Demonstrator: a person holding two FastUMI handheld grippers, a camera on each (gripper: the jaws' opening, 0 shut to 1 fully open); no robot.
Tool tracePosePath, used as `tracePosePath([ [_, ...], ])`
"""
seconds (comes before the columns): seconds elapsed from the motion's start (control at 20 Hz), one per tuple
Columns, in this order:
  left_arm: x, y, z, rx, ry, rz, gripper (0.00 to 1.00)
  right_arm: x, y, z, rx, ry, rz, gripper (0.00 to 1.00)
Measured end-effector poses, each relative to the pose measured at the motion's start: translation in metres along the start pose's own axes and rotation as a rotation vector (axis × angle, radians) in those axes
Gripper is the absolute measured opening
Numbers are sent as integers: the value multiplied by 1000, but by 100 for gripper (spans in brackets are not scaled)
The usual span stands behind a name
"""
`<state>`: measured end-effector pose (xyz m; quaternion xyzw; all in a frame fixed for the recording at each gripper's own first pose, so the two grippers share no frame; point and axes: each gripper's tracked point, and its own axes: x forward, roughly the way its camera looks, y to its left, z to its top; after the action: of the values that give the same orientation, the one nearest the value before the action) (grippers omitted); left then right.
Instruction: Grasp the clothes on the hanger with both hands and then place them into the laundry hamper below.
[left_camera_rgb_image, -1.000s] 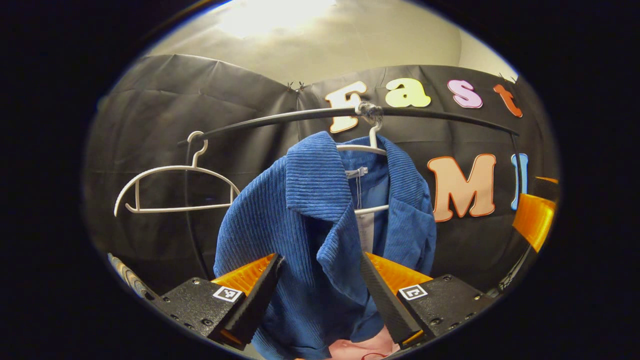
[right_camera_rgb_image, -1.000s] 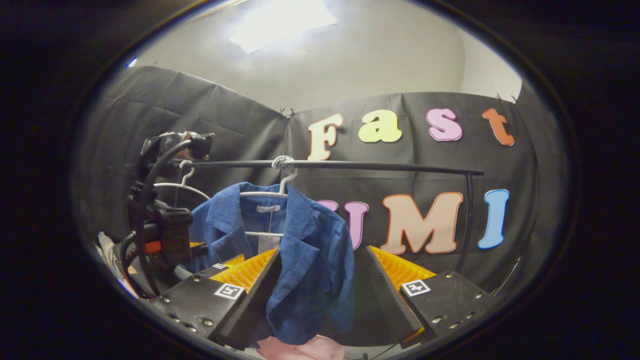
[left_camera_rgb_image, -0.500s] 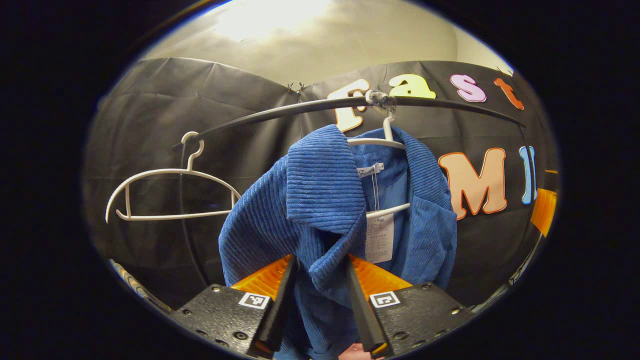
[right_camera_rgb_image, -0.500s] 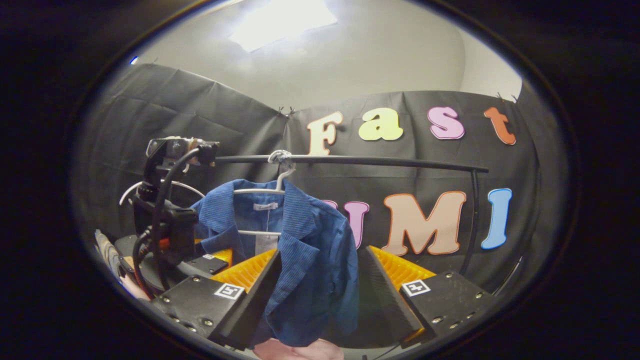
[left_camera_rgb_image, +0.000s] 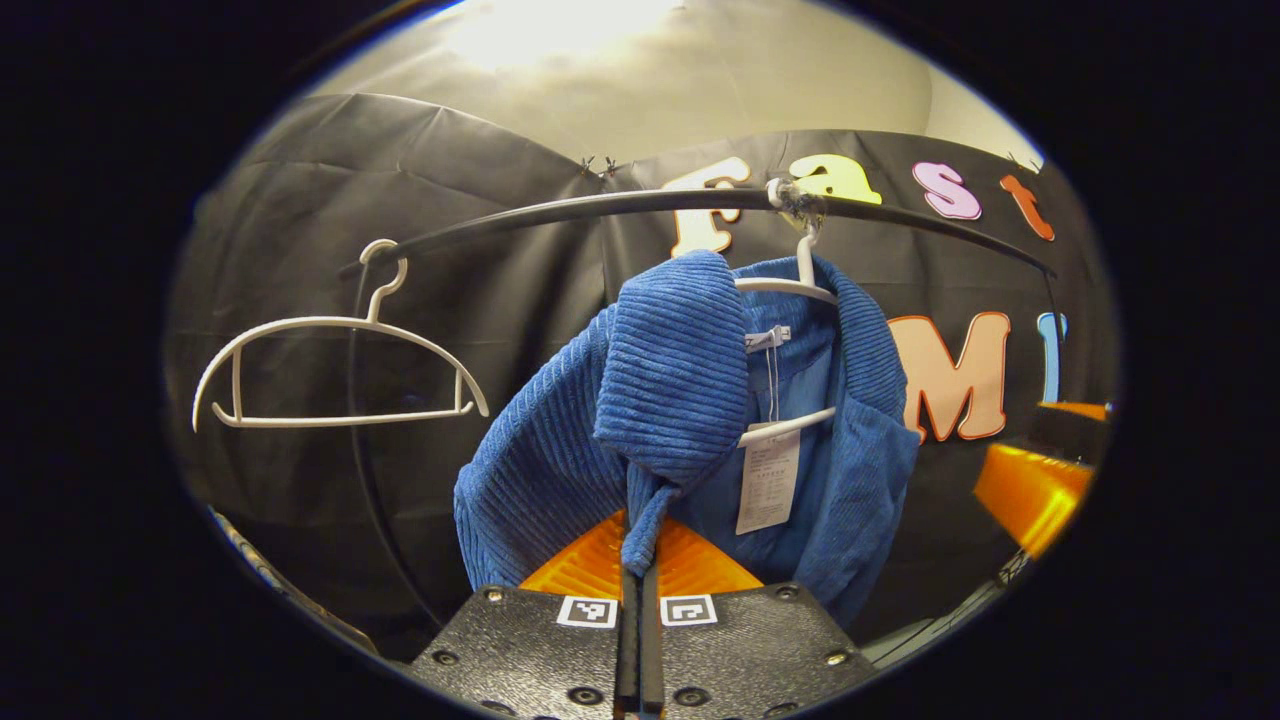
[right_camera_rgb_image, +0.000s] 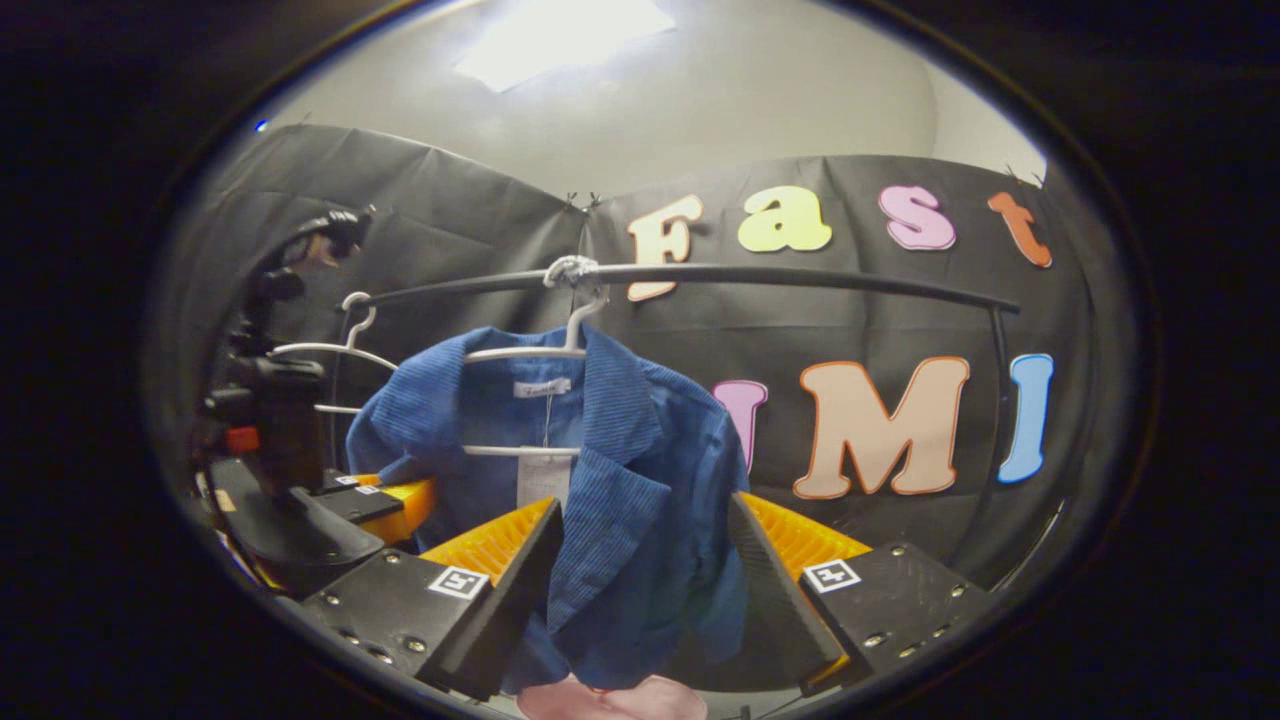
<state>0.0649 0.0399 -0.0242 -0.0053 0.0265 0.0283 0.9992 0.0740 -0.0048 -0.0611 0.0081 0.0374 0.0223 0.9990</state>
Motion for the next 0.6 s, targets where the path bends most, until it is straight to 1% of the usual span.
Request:
tracePosePath([
  [0.05,-2,0,1,0,2,-11,0,7,2,-6,16,11,2,95],
  [0.1,-4,-1,2,-3,3,-21,0,12,7,-11,30,18,7,99],
  [0.15,-6,0,3,-6,5,-33,0,18,11,-16,43,25,13,99],
  [0.2,-7,0,3,-8,10,-44,0,24,16,-20,52,29,19,95],
  [0.25,-10,0,4,-7,13,-53,0,29,20,-23,60,35,23,99],
  [0.3,-12,0,6,-3,16,-62,0,36,24,-28,71,41,27,99],
  [0.35,-16,2,7,2,16,-68,0,42,28,-32,78,46,25,95],
  [0.45,-21,1,10,14,14,-83,0,54,32,-42,86,56,15,95],
  [0.5,-24,1,12,21,14,-89,0,59,33,-47,89,65,6,99],
  [0.6,-30,1,15,32,16,-101,1,70,34,-60,93,88,-6,100],
])
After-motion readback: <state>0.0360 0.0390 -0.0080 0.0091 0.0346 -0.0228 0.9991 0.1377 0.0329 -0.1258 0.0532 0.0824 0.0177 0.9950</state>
